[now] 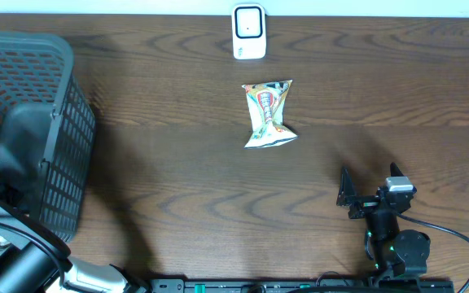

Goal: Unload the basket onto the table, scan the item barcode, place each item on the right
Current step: 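Reach the left gripper into the basket and grasp the green tissue pack, then carry the green tissue pack to the table and release it, then reach into the basket and grasp the orange tissue pack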

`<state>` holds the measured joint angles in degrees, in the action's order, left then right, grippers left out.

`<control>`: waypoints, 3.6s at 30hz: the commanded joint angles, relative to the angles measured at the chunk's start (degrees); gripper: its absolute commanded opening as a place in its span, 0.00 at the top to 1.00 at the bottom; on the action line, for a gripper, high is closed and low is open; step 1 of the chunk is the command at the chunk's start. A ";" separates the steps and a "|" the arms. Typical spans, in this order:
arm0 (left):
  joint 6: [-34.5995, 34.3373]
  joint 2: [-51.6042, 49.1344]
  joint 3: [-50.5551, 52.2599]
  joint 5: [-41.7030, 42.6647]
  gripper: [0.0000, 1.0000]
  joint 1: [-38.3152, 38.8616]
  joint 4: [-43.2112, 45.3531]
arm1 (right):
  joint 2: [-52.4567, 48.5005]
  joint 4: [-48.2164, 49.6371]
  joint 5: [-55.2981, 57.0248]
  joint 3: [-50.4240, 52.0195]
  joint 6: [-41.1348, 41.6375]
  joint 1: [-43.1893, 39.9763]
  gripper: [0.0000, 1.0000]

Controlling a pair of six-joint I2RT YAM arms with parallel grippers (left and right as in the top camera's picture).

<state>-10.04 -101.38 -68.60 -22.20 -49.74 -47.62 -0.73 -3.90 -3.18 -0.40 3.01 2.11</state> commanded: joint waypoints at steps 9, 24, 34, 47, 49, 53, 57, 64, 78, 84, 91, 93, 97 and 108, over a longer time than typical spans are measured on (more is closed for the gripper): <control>-5.03 6.99 -2.49 2.69 0.93 1.66 -2.36 | 0.07 -0.20 -0.02 0.07 0.76 -0.31 0.01; -6.84 39.23 -2.69 32.06 0.93 17.92 16.46 | 0.07 -0.20 -0.02 0.07 0.76 -0.31 0.01; -10.88 44.11 -2.69 34.91 0.93 40.39 25.51 | 0.07 -0.20 -0.02 0.07 0.76 -0.31 0.01; -16.68 26.12 -2.67 34.84 0.93 65.72 31.26 | 0.07 -0.20 -0.02 0.07 0.76 -0.31 0.01; -16.90 21.66 -2.67 34.84 0.93 68.06 32.44 | 0.07 -0.22 -0.02 0.07 0.76 -0.31 0.01; -16.87 13.09 -2.67 34.84 0.93 71.84 34.42 | 0.07 -0.20 -0.02 0.07 0.76 -0.31 0.01; -16.85 5.49 -2.67 34.82 0.93 73.96 35.39 | 0.04 -0.20 -0.02 0.07 0.76 -0.31 0.01; -15.19 2.58 -2.69 34.82 0.93 73.53 34.67 | 0.04 -0.20 -0.02 0.07 0.76 -0.31 0.01; -10.12 26.14 -2.69 27.04 0.44 63.28 29.00 | 0.04 -0.20 -0.02 0.07 0.76 -0.31 0.01; -10.08 38.21 -2.69 27.06 0.18 48.83 26.21 | 0.04 -0.20 -0.02 0.07 0.76 -0.31 0.01; -7.72 43.19 -2.69 26.97 0.16 28.81 18.60 | 0.04 -0.20 -0.02 0.07 0.76 -0.31 0.01; -7.74 42.64 -2.69 27.02 0.16 23.19 16.26 | 0.04 -0.20 -0.02 0.07 0.76 -0.31 0.01; -7.72 39.50 -2.69 27.04 0.15 12.98 11.91 | 0.04 -0.20 -0.02 0.07 0.76 -0.31 0.01; -2.82 19.63 -2.69 21.57 0.13 3.15 -0.09 | 0.04 -0.20 -0.02 0.07 0.76 -0.31 0.01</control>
<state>-16.49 -76.49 -70.59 3.57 -46.22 -45.34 -0.73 -3.88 -3.18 -0.40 3.01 2.11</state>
